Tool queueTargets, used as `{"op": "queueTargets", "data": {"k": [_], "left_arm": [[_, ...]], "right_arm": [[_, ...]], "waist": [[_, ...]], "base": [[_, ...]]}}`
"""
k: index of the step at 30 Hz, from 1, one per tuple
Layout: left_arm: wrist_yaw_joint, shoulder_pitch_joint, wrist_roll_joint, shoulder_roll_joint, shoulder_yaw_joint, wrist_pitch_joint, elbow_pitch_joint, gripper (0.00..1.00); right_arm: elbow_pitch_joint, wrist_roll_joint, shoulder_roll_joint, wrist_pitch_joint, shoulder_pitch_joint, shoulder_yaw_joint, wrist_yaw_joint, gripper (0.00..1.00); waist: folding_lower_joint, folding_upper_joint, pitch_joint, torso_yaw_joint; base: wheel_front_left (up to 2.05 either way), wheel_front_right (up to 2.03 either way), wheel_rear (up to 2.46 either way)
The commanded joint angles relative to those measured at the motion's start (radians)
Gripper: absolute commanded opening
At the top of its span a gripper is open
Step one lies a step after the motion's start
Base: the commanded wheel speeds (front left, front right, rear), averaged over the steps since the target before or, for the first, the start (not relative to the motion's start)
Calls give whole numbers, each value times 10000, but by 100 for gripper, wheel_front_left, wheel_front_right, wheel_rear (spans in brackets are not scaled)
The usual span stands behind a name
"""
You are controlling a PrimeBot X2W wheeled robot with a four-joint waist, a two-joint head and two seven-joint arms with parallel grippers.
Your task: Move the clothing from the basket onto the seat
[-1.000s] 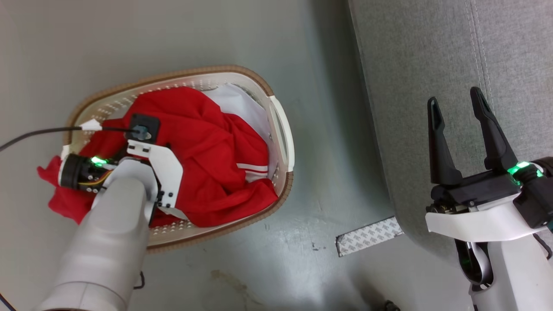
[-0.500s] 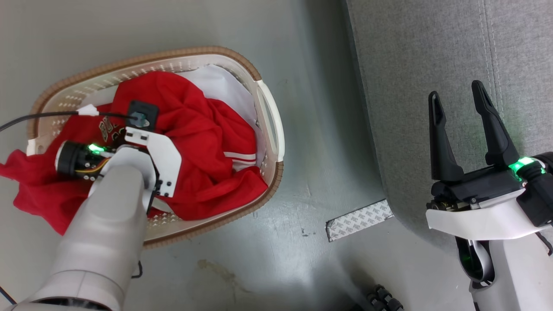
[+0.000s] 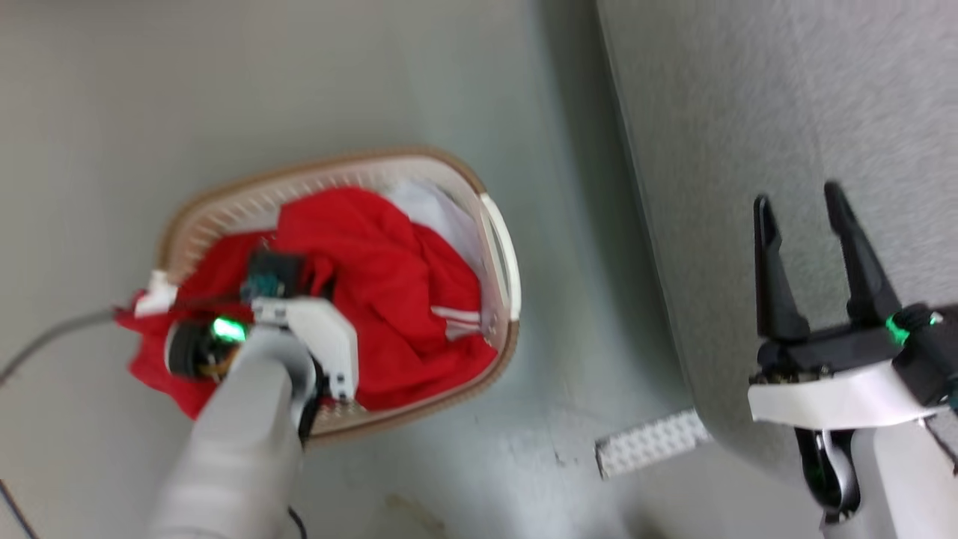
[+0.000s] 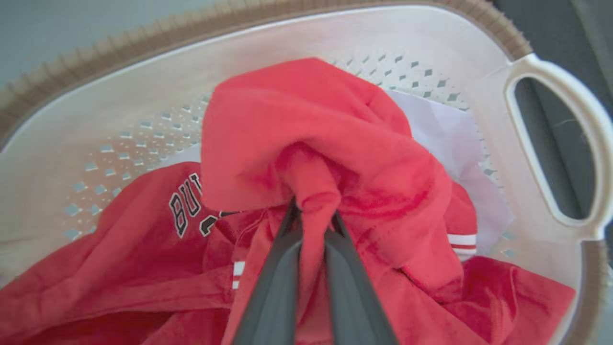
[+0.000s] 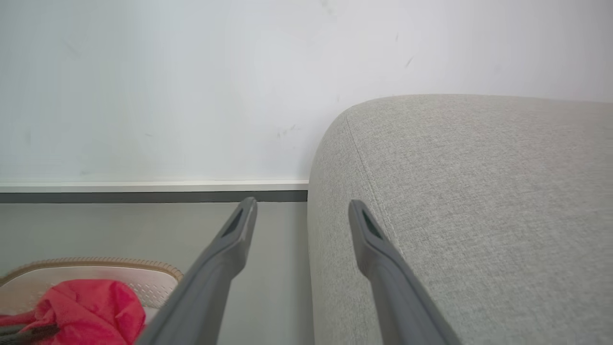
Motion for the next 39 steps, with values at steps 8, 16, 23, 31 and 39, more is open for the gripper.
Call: {"op": "queueTargets", "data": {"k": [8, 16, 23, 31, 39], "left_arm": [[-631, 2173, -1779, -53, -312, -629, -1130, 0], [-124, 4579, -3228, -50, -1294, -625, -3993, 0], [363, 6268, -3065, 1, -1132, -626, -6288, 0], [612, 7845, -2933, 359, -646, -627, -8166, 0], [738, 8682, -2994, 632, -329, -627, -9181, 0]], "right_arm": [[860, -328, -36, -28, 1169, -85, -24, 100], [1431, -659, -37, -28, 2547, -336, -25, 100], [1518, -879, -33, -28, 3489, -341, -25, 100], [1664, -921, -147, -28, 4122, -310, -23, 100], [1781, -814, -244, -28, 4326, 113, -23, 100]], "waist": [[0, -1, -3769, 1249], [0, -1, -6178, 2012], [0, -1, -7425, 2386], [0, -1, -8214, 2485], [0, -1, -8626, 2456]], "base": [[0, 0, 0], [0, 0, 0], [0, 0, 0], [0, 0, 0], [0, 0, 0]]}}
